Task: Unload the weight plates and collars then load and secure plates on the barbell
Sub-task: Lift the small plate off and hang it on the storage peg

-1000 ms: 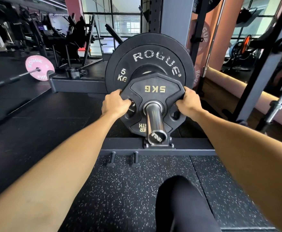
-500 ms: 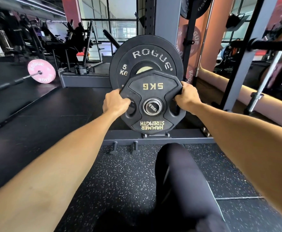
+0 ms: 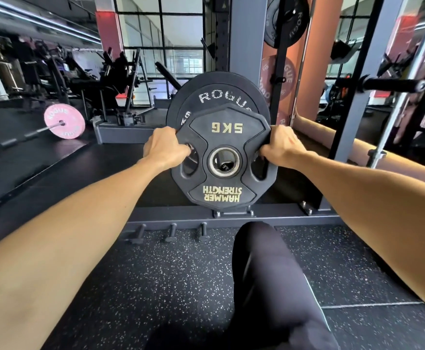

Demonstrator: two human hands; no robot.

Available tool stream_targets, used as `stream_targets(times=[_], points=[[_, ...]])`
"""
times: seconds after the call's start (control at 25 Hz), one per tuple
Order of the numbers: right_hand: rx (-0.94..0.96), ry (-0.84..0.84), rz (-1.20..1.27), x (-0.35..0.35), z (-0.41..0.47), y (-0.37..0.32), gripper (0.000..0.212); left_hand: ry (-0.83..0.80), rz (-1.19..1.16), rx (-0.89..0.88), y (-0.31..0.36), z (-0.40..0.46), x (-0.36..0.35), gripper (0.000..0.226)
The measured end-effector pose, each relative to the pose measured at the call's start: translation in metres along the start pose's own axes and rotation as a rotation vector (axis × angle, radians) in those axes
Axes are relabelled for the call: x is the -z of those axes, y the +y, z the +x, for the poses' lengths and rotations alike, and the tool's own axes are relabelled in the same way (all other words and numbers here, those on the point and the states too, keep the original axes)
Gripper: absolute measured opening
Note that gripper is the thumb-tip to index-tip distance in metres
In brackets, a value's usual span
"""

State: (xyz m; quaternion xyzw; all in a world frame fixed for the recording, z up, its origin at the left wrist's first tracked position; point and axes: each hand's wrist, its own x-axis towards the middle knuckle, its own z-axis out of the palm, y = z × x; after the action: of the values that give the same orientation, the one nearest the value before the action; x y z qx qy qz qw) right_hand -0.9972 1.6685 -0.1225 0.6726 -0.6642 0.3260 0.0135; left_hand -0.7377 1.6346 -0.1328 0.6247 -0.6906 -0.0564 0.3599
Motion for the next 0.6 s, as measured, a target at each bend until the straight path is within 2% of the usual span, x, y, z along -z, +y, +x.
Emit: stream_targets(times=[0.24, 0.32, 0.6], points=[[0.107, 0.114, -0.014, 0.047, 0.062, -0.032, 0.004, 0.095, -0.050, -0.051, 0.026, 0.059, 0.054, 0.020], [0.135, 0.128, 0.015, 0.054, 0.086, -0.036, 0.010, 0.108, -0.046, -0.059, 0.034, 0.084, 0.063, 0.021], [0.168, 0.046, 0.004, 0.064, 0.223, -0.029, 0.013, 0.112, 0.014, -0.007, 0.060, 0.205, 0.058, 0.023]])
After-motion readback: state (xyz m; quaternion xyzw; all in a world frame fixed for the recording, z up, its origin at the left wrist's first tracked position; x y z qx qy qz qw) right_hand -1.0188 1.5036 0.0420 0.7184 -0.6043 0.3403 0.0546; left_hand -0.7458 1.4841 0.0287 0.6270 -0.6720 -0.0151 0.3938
